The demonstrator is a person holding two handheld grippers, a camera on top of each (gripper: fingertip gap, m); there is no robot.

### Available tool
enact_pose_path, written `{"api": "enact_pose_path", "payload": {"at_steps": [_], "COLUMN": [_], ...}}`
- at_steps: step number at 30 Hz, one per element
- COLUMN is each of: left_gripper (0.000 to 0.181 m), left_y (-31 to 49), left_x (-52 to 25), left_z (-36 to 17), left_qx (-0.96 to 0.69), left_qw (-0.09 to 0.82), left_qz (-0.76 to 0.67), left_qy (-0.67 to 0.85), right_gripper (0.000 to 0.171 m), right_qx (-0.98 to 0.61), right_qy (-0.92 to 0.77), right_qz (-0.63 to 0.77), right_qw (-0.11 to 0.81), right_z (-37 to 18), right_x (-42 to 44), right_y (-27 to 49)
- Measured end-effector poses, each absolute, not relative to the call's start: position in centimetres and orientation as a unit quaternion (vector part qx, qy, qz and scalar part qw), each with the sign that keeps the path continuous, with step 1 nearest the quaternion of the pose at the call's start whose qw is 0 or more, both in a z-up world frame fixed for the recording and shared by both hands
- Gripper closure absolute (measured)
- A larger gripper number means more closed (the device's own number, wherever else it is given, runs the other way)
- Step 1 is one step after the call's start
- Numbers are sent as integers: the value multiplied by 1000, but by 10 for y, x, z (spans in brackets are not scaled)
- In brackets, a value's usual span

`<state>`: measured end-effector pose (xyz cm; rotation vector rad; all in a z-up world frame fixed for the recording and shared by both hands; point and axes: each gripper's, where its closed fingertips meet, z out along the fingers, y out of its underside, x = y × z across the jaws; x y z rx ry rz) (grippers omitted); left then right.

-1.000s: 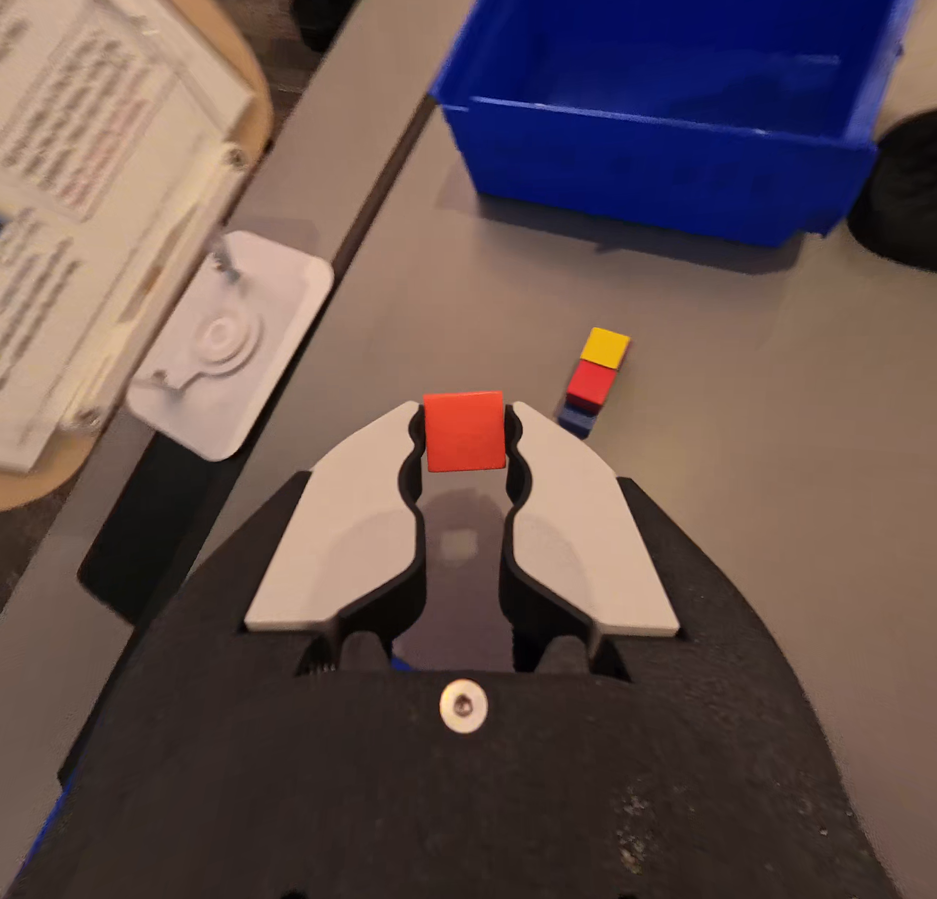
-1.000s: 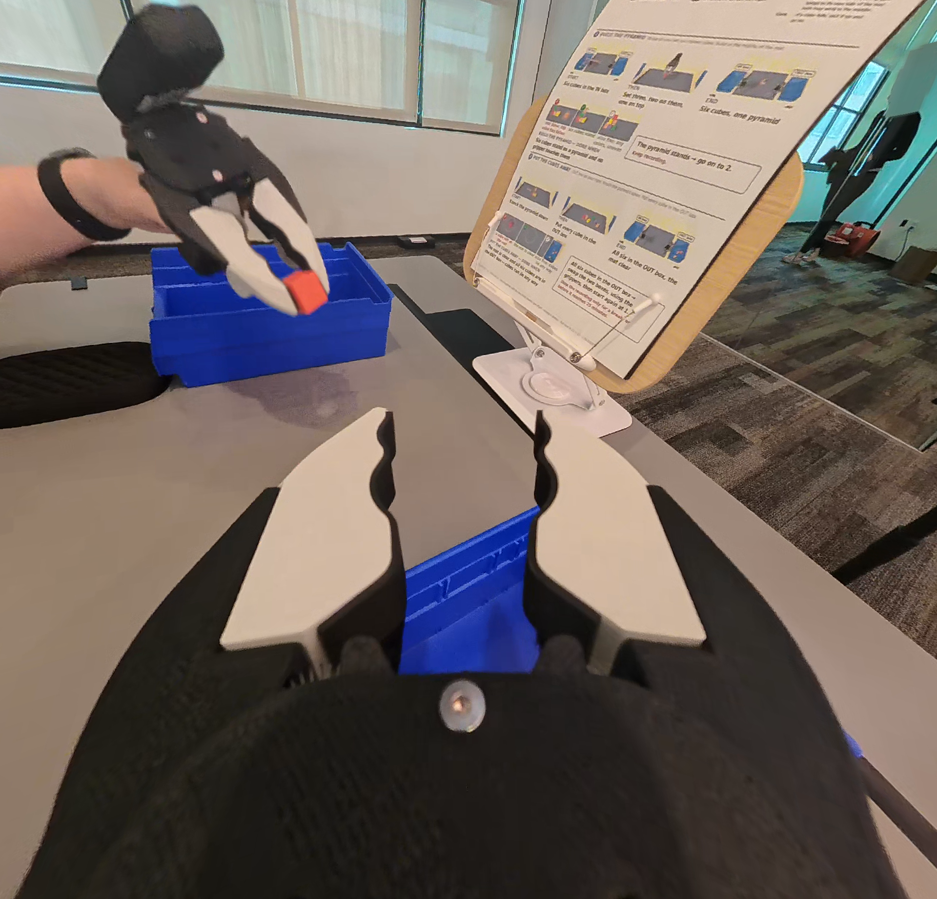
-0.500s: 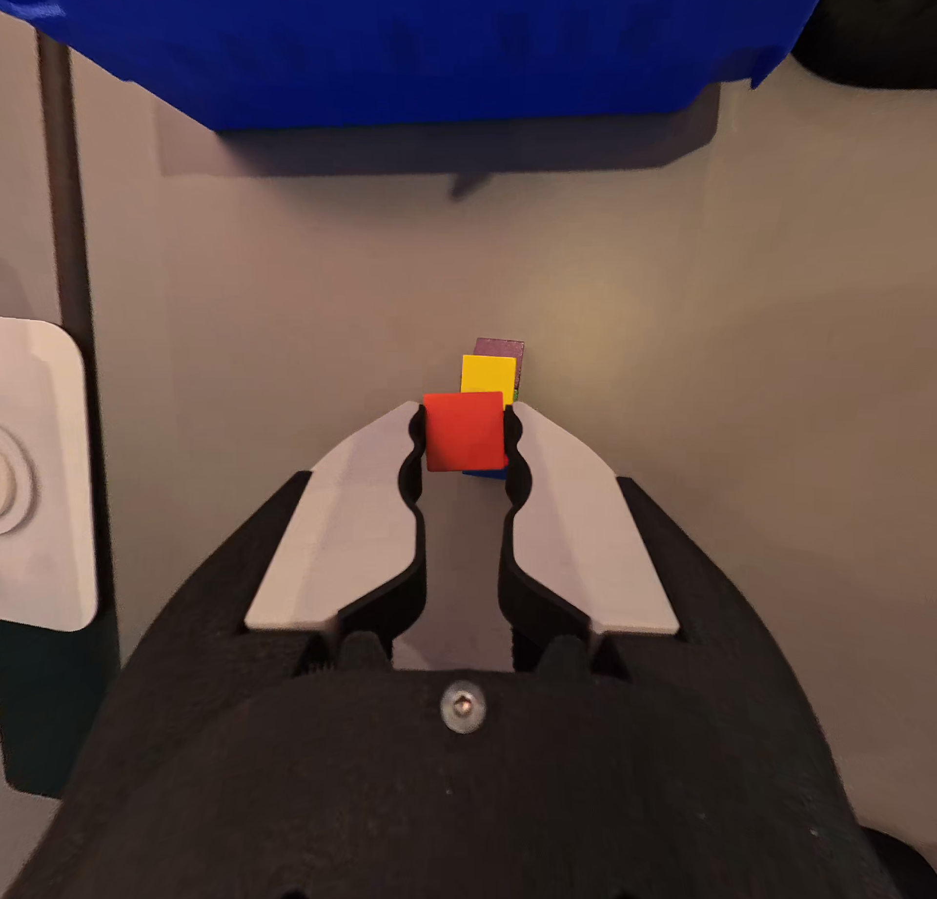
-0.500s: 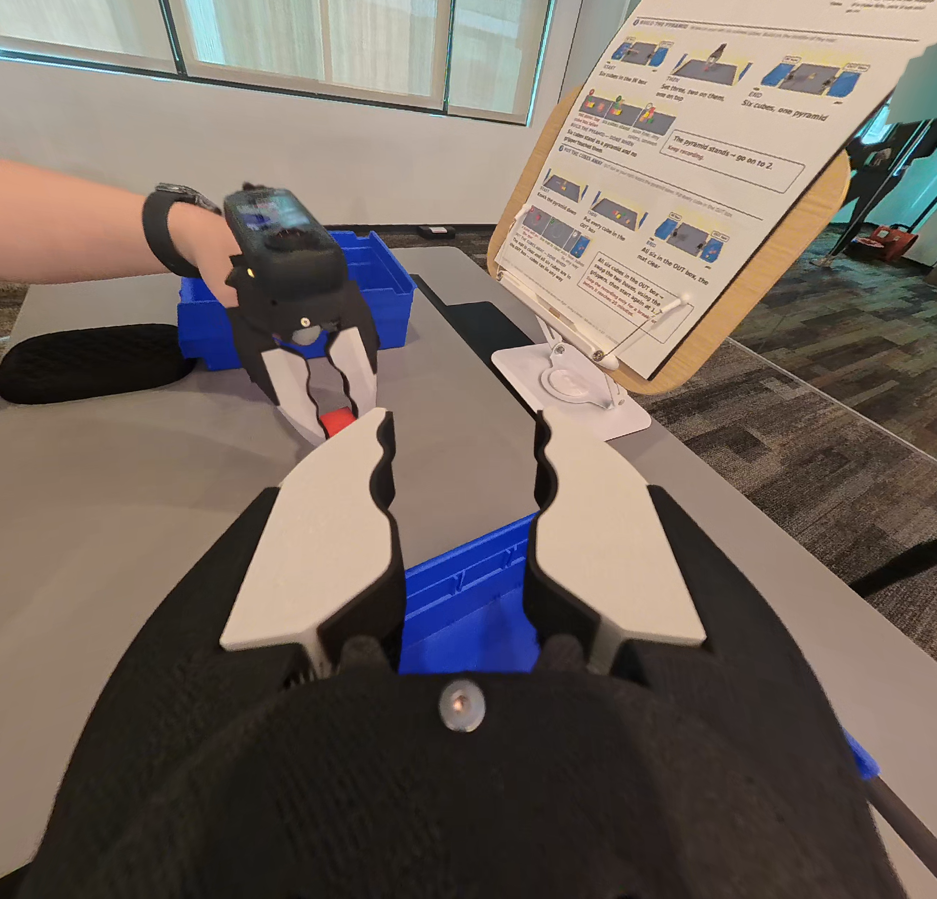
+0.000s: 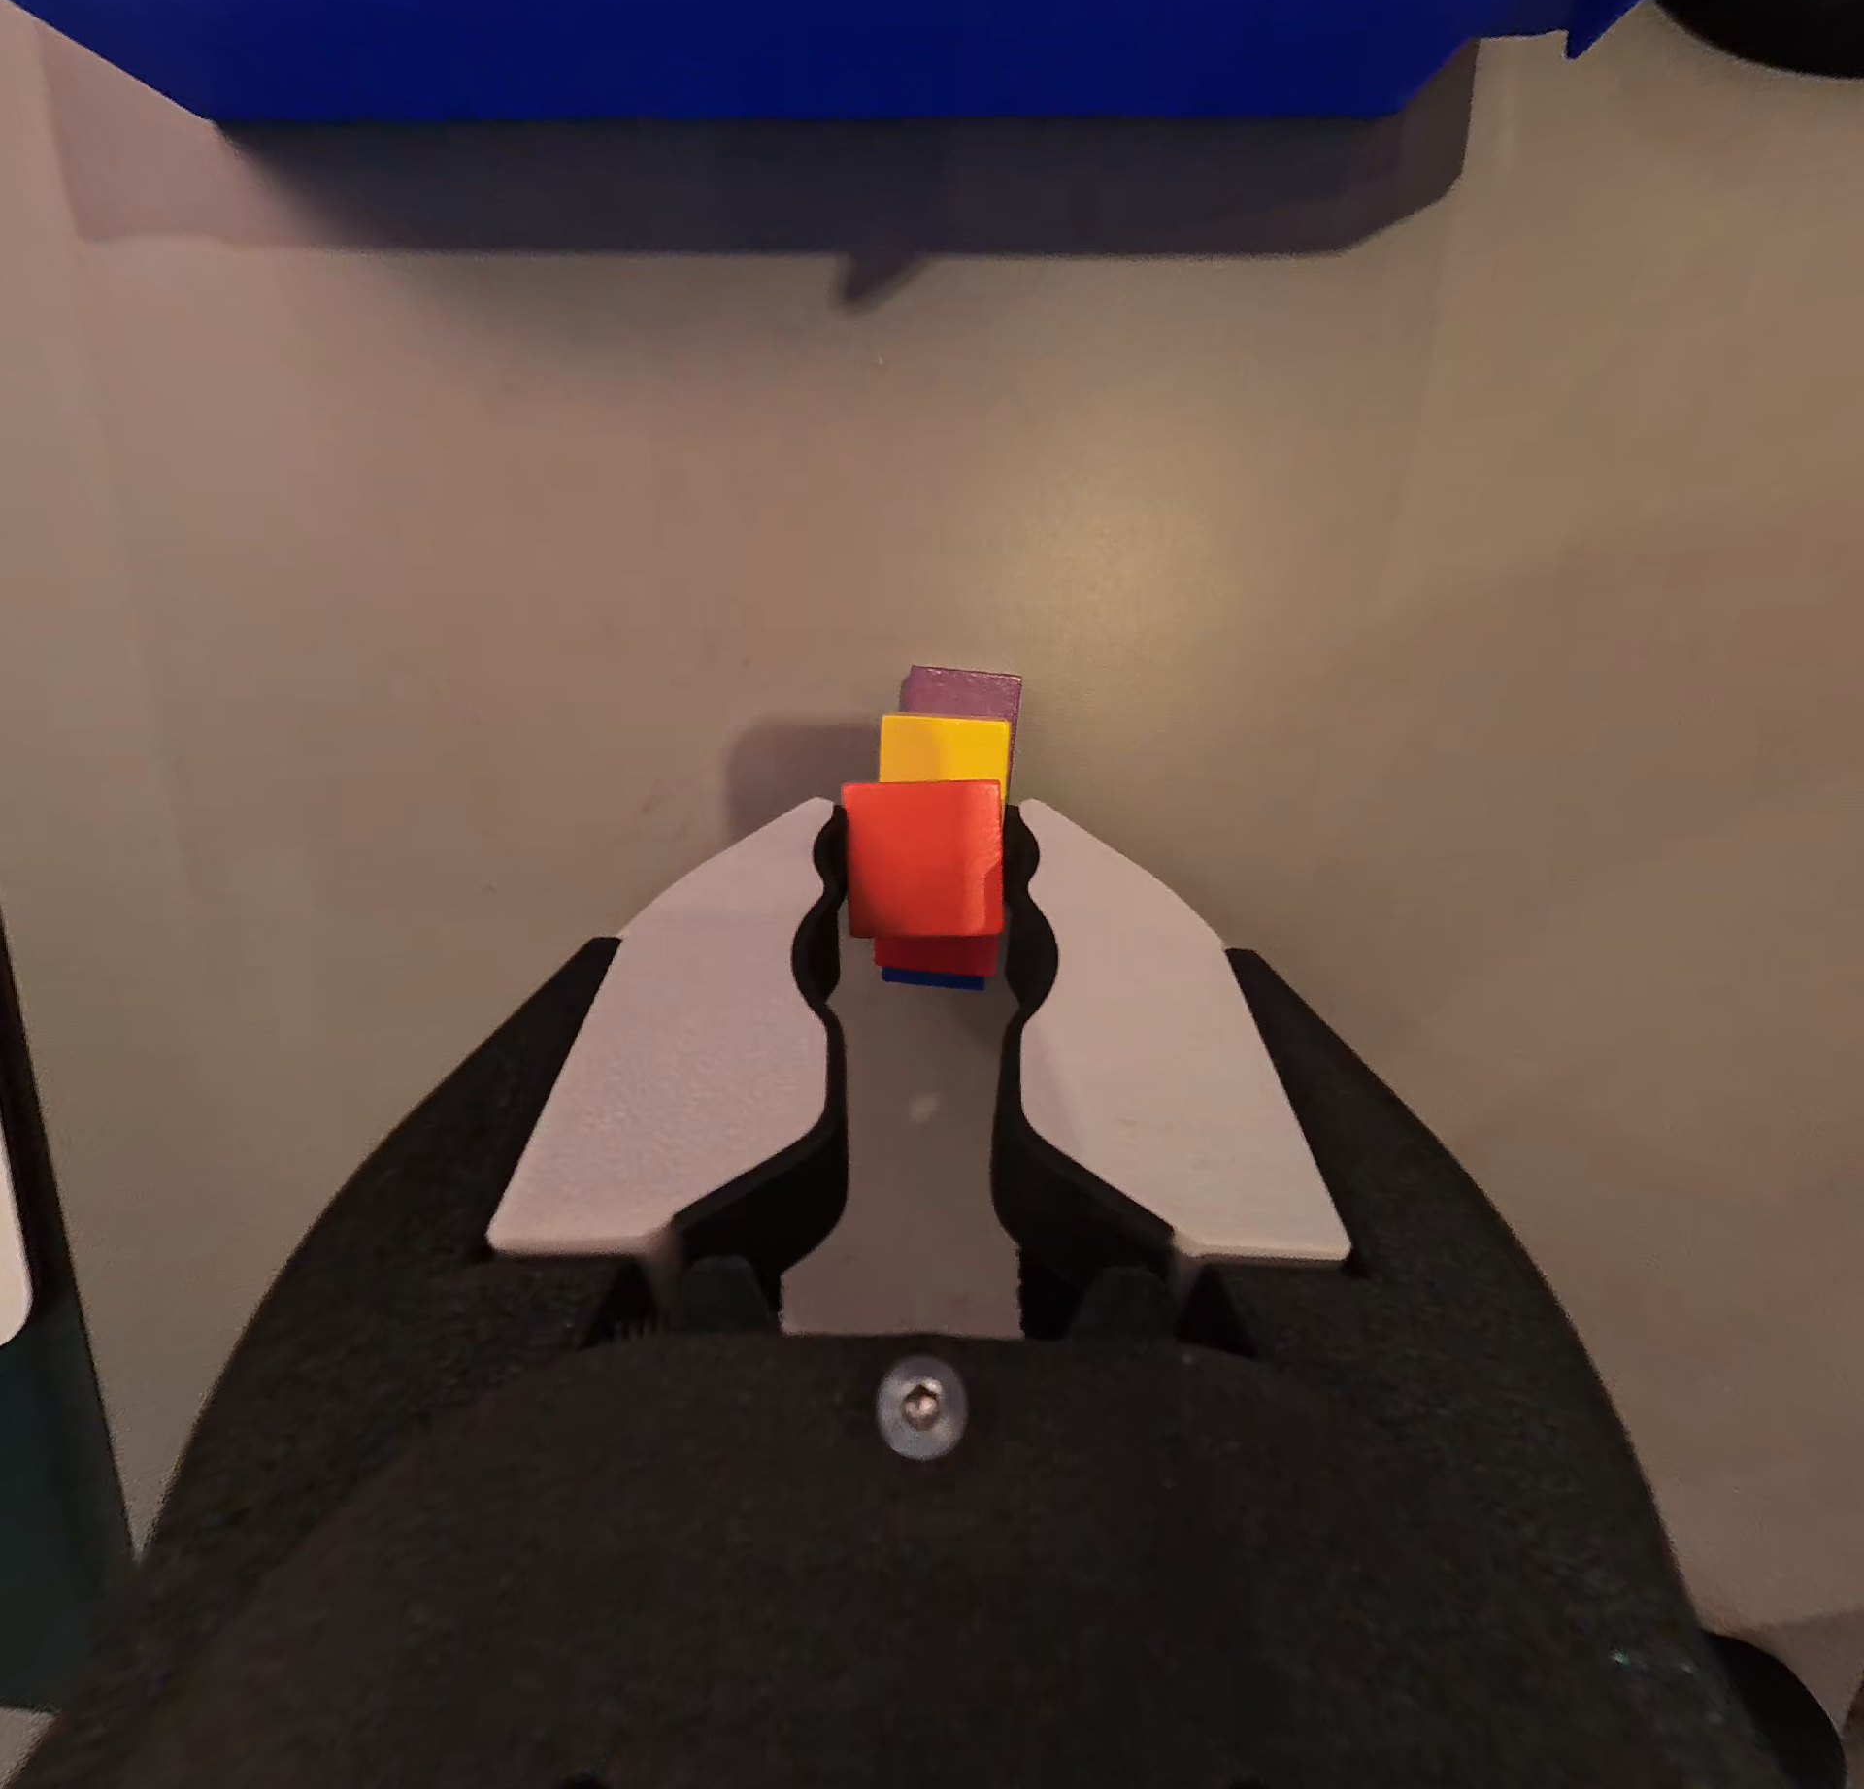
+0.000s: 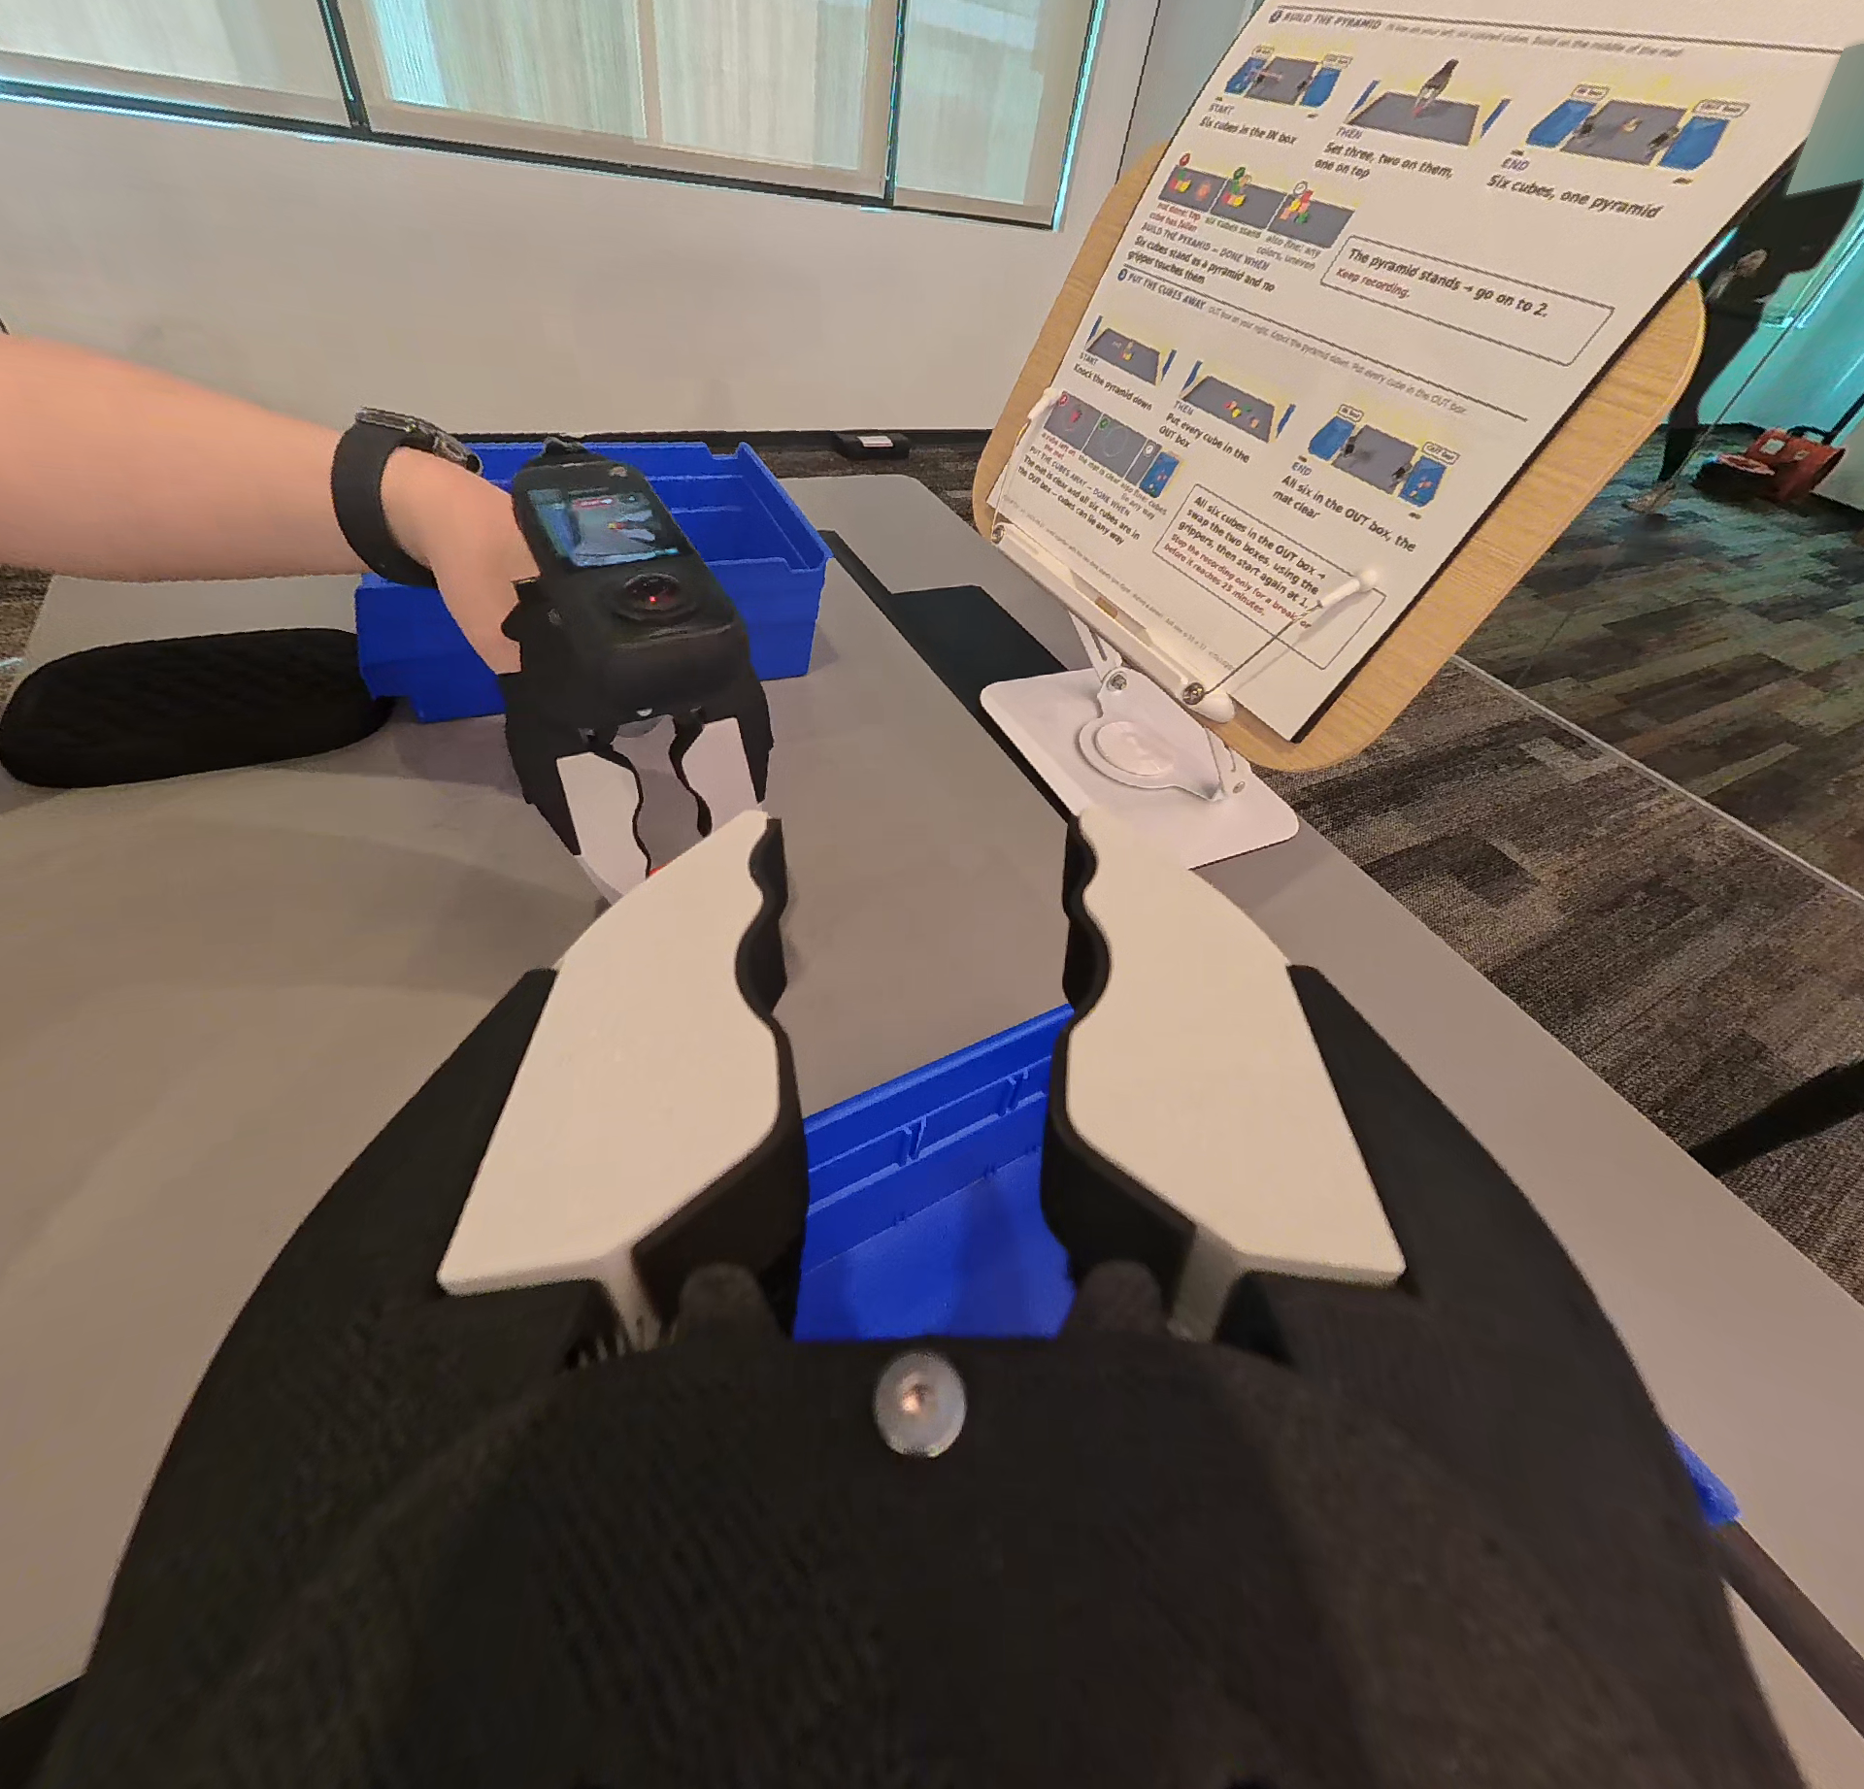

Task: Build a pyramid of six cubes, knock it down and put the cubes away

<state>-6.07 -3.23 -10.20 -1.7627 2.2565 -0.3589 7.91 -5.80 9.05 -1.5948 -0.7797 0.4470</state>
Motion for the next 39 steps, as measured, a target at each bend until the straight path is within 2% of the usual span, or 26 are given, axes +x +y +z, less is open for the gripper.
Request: {"api": "enact_pose_path", "payload": {"at_steps": [13, 18, 26, 32, 39], "left_gripper": [152, 136, 134, 143, 140], "left_y": [-30, -29, -31, -37, -32], "left_x": [-62, -64, -62, -53, -80], "left_z": [-108, -108, -88, -32, 65], "left_qx": [-605, -607, -606, -594, -567], "left_qw": [123, 119, 135, 250, 435], "left_qz": [-129, -130, -160, -272, -391], "left_qy": [776, 775, 767, 715, 580], "right_gripper": [118, 118, 117, 117, 117], "right_qx": [-697, -698, -700, -701, -707], "right_qy": [-342, -344, -344, -343, -347], "right_qz": [192, 193, 192, 191, 180], "right_qw": [601, 598, 596, 595, 590], "right_z": [85, 83, 82, 81, 78], "right_x": [77, 76, 76, 76, 72], "right_y": [-56, -56, -56, -54, -49]}}
